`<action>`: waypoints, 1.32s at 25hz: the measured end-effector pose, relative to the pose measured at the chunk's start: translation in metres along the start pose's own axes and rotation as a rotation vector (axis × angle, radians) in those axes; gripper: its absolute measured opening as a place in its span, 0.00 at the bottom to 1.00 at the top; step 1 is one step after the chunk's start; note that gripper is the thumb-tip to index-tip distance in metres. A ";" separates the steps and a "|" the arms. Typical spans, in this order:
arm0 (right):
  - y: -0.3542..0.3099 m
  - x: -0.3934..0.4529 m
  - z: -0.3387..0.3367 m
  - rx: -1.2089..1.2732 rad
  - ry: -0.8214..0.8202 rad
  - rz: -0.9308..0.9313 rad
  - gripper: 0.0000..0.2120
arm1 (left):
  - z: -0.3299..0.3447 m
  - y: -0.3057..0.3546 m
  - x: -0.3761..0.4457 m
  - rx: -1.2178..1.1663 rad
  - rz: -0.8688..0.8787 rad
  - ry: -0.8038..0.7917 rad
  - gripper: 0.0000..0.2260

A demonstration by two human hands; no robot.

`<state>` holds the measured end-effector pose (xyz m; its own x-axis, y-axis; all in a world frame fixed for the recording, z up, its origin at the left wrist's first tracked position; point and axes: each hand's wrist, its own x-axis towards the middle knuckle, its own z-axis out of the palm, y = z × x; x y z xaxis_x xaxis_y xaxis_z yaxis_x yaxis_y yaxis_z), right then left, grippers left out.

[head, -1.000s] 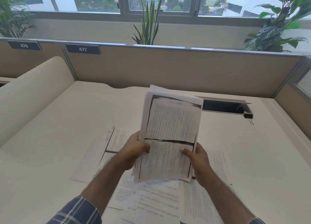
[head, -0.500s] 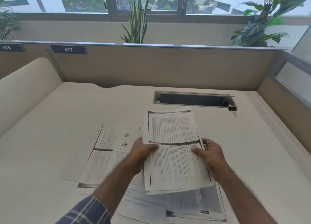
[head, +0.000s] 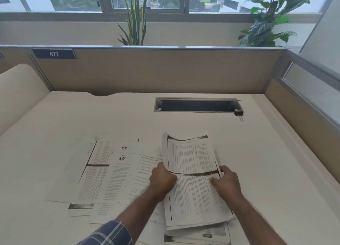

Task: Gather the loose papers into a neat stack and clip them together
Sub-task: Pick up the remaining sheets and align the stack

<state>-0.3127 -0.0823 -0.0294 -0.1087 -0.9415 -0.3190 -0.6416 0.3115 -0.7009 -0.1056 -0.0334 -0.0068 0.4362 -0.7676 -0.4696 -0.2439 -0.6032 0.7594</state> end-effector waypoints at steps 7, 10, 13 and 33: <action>-0.019 -0.005 -0.009 0.304 -0.023 -0.034 0.12 | -0.016 0.003 0.007 -0.390 -0.115 -0.159 0.19; -0.042 -0.008 -0.024 0.541 -0.055 -0.079 0.18 | -0.040 0.020 0.004 -0.493 0.000 -0.194 0.21; -0.075 -0.010 -0.051 0.802 -0.223 -0.145 0.24 | -0.078 0.050 -0.004 -0.634 0.158 -0.328 0.24; -0.102 -0.013 -0.046 0.572 -0.338 -0.369 0.19 | -0.122 0.059 -0.017 -0.296 0.438 -0.234 0.17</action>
<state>-0.2813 -0.1080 0.0755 0.3347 -0.9355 -0.1132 -0.0876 0.0888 -0.9922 -0.0219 -0.0293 0.1014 0.1376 -0.9799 -0.1442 -0.0912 -0.1575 0.9833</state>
